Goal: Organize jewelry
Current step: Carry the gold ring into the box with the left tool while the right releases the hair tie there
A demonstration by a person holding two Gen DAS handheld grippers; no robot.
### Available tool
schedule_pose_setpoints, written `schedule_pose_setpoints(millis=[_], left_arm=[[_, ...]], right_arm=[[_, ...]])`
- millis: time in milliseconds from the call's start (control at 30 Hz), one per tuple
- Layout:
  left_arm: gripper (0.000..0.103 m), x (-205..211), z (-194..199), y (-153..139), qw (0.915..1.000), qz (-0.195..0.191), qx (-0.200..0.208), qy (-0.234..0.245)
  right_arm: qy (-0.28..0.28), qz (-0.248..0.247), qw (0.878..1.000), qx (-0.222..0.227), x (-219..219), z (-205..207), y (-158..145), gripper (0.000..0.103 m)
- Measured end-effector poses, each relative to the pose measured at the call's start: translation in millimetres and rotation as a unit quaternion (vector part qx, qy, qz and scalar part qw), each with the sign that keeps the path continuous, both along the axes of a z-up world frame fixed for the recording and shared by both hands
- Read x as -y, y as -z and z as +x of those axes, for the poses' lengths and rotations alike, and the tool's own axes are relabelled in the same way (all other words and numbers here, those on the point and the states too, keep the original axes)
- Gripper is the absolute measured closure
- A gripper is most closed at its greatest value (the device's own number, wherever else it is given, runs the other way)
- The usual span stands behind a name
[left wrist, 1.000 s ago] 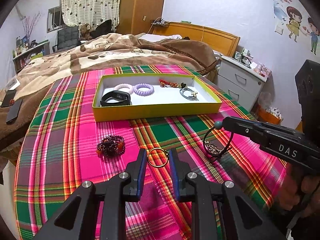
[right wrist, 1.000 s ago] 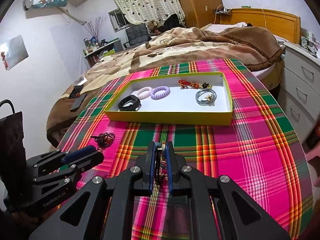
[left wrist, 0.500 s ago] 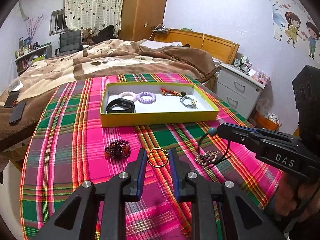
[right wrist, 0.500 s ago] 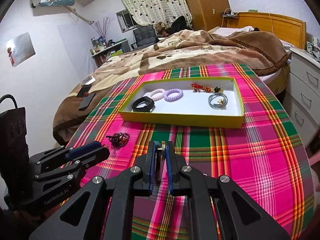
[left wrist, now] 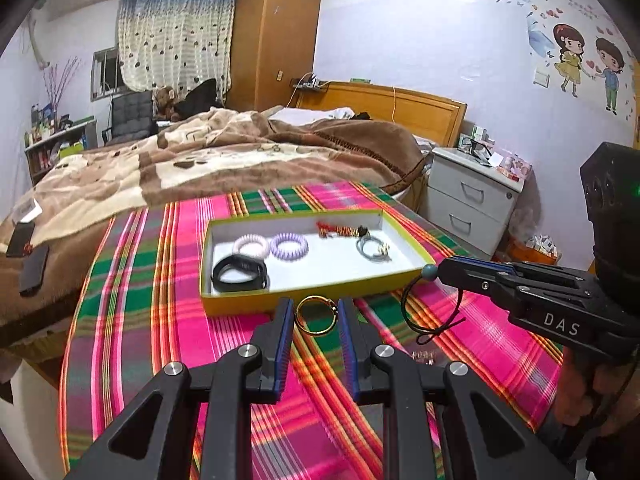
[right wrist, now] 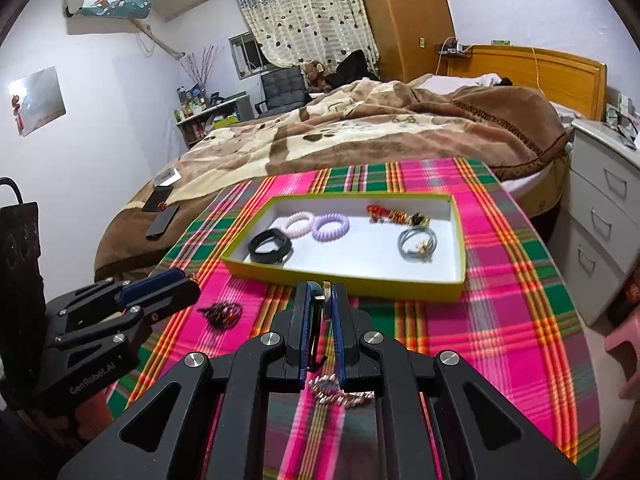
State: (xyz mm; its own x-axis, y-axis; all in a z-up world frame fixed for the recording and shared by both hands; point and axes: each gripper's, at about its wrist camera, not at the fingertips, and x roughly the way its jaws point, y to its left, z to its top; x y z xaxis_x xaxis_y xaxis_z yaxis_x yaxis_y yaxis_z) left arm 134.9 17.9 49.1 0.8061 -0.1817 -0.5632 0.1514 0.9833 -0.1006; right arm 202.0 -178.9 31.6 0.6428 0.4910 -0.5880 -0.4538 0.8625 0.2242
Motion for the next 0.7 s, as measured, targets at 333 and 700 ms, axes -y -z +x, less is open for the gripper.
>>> schedule_pose_setpoints(millis=[333,700], left_arm=[[0.08,-1,43,-10,0.9998,0.005,0.014,0.01],[0.08,5,97,8,0.9996,0.021,-0.008,0.017]], right_arm=[[0.01,-0.001,1.0,0.009,5,35,-5,0.093],[0.037,-0.004,0.999,-0.001,19,86,9,0.093]])
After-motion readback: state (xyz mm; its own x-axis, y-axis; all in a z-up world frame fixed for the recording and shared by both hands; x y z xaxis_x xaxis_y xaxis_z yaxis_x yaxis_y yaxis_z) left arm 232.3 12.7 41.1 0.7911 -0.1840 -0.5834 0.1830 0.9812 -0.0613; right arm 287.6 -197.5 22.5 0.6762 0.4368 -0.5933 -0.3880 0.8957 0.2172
